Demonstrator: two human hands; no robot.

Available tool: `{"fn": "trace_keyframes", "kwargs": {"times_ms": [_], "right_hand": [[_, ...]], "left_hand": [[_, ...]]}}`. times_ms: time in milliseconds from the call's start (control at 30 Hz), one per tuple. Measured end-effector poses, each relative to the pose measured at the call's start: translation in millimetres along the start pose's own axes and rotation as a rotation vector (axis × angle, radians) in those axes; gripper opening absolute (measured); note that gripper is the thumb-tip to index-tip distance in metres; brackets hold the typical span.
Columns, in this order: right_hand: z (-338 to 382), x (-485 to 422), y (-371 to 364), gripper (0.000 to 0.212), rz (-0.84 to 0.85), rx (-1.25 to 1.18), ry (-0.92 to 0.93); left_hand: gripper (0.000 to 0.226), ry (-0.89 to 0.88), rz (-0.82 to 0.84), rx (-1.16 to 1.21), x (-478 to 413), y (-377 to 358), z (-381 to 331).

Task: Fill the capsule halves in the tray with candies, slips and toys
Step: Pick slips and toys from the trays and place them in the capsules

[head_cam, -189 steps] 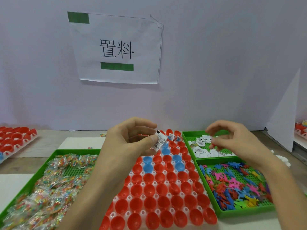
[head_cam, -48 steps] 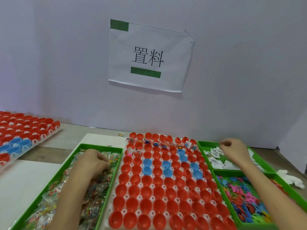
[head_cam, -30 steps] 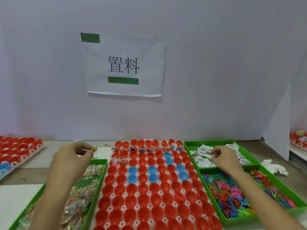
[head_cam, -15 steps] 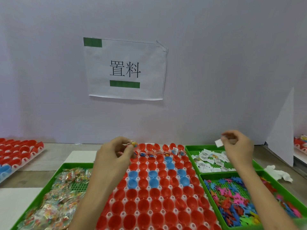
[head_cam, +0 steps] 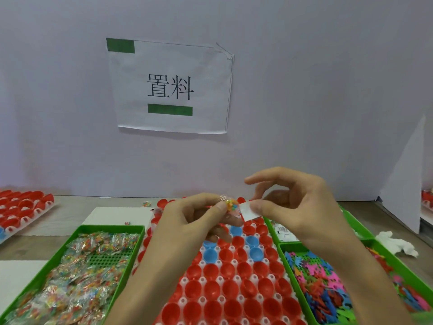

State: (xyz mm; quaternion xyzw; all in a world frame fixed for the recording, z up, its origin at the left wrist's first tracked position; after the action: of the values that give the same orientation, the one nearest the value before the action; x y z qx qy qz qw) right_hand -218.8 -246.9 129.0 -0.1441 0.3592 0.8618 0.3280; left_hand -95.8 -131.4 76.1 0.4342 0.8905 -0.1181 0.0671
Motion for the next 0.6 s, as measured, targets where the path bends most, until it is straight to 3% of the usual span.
{"fn": "trace_keyframes", "kwargs": {"times_ms": [200, 300, 400, 600], "right_hand": [[15, 3, 10, 0.026, -0.014, 0.052, 0.057], [23, 6, 22, 0.025, -0.041, -0.084, 0.097], [26, 8, 18, 0.023, -0.002, -0.167, 0.104], [26, 8, 4, 0.021, -0.033, 0.003, 0.140]], "left_hand": [[0.014, -0.031, -0.027, -0.008, 4, -2, -6], [0.017, -0.056, -0.077, -0.020, 4, 11, -11], [0.019, -0.033, -0.027, -0.010, 4, 7, -14], [0.021, 0.013, 0.155, 0.036, 10, -18, -16]]}}
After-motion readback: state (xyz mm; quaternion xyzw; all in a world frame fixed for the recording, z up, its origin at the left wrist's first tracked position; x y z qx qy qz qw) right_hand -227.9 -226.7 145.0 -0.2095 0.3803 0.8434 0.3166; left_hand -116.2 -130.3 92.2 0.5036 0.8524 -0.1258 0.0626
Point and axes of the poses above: each hand's wrist, its own x-axis away from the middle knuckle, its own y-axis out of the back of the hand, z = x × y, the point moved 9 cm from there along -x, towards the middle knuckle, and after that the axes turned 11 degrees about x, right-handed, at the moved point
